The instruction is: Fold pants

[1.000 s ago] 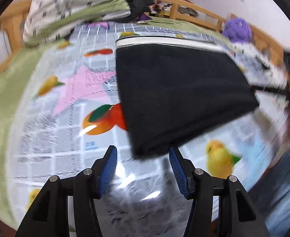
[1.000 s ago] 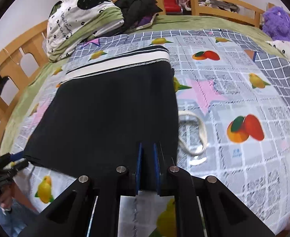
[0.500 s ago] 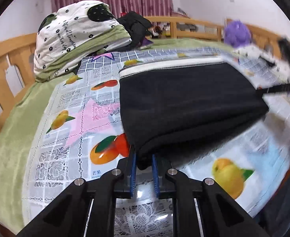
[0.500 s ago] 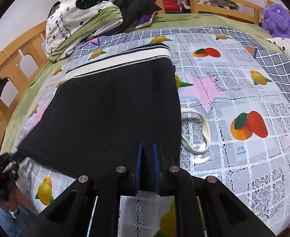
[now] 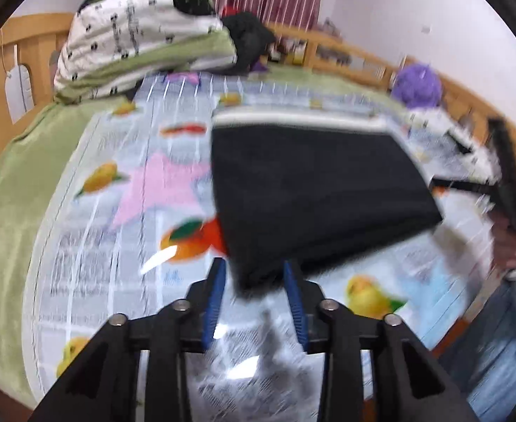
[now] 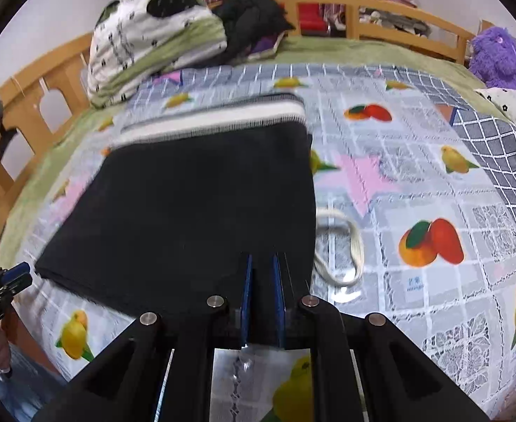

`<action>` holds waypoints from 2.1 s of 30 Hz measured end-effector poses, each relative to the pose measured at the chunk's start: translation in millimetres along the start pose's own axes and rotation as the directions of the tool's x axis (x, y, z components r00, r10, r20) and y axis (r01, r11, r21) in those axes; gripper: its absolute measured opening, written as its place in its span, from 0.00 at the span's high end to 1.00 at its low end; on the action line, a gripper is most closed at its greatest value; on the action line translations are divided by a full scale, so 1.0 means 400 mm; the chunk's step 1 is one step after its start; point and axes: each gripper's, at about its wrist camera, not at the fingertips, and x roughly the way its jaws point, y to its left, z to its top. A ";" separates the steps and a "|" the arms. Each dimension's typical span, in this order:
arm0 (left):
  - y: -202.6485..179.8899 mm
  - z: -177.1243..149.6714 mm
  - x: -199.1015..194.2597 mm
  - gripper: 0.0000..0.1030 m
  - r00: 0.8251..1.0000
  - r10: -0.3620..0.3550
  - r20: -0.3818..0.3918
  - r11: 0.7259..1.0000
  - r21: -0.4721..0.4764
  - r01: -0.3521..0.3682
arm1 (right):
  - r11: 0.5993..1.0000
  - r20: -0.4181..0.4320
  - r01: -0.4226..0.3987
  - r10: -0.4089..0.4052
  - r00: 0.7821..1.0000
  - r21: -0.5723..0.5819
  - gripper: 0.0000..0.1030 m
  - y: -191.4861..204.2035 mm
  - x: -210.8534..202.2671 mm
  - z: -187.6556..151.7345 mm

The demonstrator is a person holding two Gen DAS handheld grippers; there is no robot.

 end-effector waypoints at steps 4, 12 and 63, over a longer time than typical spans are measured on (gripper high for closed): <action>-0.020 0.081 0.065 0.66 0.998 -0.018 0.054 0.998 -0.061 0.021 | 0.999 0.006 -0.031 0.031 1.000 0.025 0.88 0.008 0.018 0.008; -0.088 0.050 0.203 0.66 0.999 0.032 -0.005 0.999 -0.036 -0.032 | 0.999 0.014 0.022 -0.021 1.000 -0.047 0.88 0.049 0.068 -0.025; -0.074 0.244 0.379 0.61 0.987 0.112 -0.115 0.993 -0.035 -0.117 | 0.998 0.102 0.068 -0.067 0.992 -0.001 0.91 0.024 0.223 0.203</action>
